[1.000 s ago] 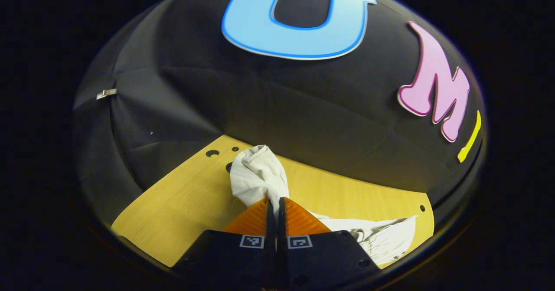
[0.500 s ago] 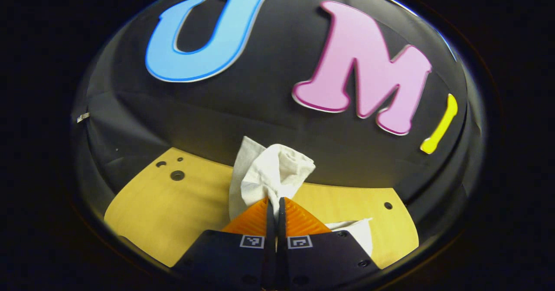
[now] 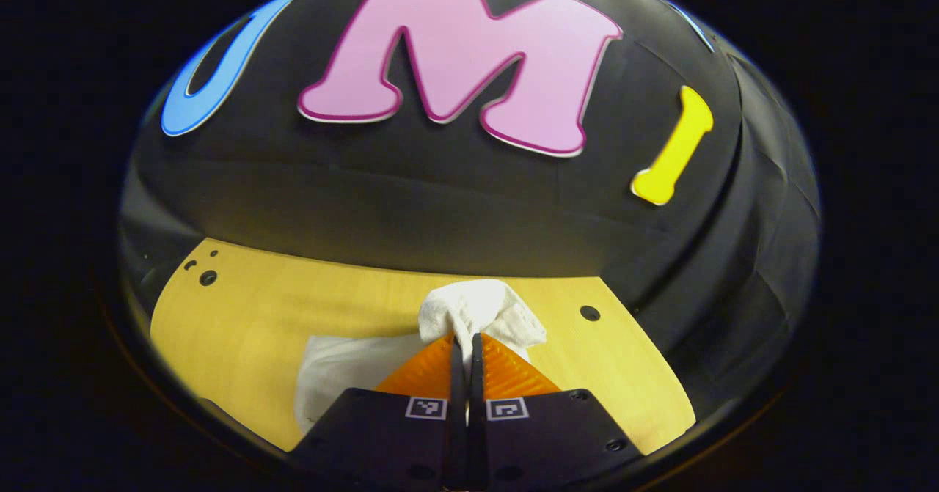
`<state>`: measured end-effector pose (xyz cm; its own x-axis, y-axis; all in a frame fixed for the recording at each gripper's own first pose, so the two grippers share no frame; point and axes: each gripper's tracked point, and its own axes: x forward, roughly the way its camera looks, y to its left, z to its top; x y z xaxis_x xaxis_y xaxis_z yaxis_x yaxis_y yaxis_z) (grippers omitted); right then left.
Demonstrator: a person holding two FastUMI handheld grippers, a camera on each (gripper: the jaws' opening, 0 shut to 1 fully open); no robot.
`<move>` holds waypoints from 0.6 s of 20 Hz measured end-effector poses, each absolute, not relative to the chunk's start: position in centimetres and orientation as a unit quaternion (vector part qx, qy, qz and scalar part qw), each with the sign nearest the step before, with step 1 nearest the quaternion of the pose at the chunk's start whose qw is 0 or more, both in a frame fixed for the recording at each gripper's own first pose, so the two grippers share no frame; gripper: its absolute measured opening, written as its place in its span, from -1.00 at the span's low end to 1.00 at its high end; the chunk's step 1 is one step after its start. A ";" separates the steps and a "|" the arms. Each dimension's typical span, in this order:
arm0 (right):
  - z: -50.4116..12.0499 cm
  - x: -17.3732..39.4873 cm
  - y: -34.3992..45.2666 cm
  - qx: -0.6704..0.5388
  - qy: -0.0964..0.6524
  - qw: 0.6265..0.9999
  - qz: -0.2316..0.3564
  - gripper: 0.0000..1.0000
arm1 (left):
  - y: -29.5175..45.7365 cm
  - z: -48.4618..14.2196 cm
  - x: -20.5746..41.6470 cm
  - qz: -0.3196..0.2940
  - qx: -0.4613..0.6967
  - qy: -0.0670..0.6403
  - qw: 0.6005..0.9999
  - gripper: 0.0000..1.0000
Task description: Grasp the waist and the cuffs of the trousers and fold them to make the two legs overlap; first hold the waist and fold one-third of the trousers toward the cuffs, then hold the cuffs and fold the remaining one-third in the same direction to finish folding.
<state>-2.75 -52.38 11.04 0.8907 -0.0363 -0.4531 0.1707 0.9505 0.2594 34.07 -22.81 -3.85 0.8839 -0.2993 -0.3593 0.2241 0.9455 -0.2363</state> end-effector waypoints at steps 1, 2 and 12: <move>10.8 -3.0 -52.7 0.151 0.230 0.960 -0.055 0.97 | -23.9 -4.6 33.8 -0.140 -0.090 0.206 0.964 -0.90; 10.8 -3.0 -52.8 0.152 0.233 0.959 -0.057 0.96 | -24.8 -5.4 33.8 -0.140 -0.086 0.214 0.963 -0.90; 9.0 -3.0 -53.9 0.156 0.265 0.950 -0.049 0.97 | -29.6 -11.4 30.5 -0.170 -0.067 0.268 0.946 -0.49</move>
